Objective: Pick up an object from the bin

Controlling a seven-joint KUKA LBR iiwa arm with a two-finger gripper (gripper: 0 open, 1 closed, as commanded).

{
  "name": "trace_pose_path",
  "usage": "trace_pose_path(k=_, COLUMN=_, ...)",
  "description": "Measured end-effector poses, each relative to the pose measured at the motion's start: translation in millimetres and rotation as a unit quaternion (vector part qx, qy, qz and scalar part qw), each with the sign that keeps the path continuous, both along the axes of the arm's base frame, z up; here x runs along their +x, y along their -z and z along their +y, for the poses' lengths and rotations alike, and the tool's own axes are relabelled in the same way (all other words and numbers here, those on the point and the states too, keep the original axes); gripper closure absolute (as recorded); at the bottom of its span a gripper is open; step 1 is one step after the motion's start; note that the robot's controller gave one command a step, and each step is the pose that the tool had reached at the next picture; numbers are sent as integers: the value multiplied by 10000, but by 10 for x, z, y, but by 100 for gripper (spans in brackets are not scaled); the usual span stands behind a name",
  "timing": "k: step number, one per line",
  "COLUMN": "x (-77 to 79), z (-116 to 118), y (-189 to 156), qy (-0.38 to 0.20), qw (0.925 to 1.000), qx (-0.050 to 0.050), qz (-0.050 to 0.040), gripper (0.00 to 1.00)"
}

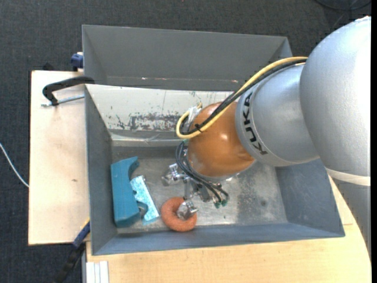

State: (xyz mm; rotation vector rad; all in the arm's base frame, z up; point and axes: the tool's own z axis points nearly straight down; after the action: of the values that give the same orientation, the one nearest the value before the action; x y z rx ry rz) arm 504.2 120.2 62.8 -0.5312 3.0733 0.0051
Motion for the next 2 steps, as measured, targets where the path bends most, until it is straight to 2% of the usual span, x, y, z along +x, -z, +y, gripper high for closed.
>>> trace_pose_path(k=2, x=-39, z=-10, y=-37, qy=-25, qw=10000, qx=-14, qz=42, gripper=100)
